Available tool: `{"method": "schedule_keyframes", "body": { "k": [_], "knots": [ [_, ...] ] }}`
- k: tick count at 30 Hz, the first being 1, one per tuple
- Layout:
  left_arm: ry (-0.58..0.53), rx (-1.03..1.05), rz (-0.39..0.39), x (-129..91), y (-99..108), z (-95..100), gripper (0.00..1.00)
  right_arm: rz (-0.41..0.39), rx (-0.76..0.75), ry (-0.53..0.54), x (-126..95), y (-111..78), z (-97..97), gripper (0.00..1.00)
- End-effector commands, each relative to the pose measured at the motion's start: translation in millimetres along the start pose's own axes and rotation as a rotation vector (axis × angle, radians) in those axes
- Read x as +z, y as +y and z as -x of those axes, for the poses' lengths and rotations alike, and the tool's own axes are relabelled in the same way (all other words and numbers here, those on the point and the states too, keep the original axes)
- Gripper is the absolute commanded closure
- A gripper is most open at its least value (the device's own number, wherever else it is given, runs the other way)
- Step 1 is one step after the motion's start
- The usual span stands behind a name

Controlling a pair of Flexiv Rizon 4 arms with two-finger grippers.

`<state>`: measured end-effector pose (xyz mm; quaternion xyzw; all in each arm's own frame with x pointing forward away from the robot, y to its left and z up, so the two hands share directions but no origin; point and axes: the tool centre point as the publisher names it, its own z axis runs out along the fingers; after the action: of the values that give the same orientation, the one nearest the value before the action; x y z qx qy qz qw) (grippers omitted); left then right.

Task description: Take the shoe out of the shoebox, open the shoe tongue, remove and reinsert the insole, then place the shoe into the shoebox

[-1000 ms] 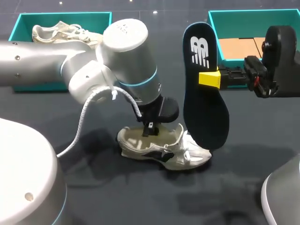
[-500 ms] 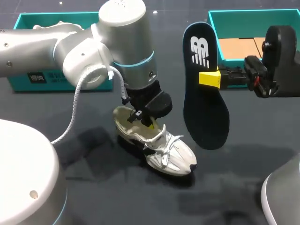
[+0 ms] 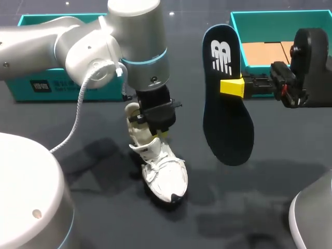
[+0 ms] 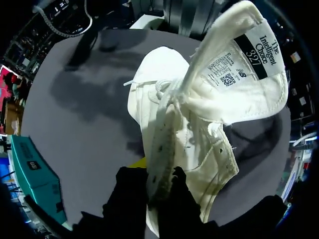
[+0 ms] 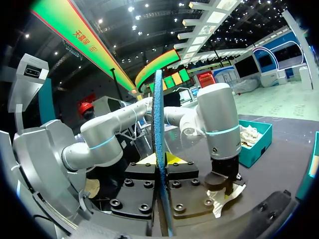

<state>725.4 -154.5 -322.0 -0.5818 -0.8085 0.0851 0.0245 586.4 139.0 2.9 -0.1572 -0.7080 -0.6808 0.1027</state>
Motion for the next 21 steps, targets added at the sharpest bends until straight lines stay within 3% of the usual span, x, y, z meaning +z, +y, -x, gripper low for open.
{"method": "schedule_keyframes", "body": {
  "k": [1,21],
  "knots": [
    [0.017,0.077,-0.009,1,-1,0.0,1.0,0.008,0.0,-0.254,1,-4.0,-8.6,1.0],
    [0.051,0.177,-0.037,32,-13,22.6,1.0,0.008,0.0,-0.254,1,-4.0,-8.6,1.0]
  ]
}}
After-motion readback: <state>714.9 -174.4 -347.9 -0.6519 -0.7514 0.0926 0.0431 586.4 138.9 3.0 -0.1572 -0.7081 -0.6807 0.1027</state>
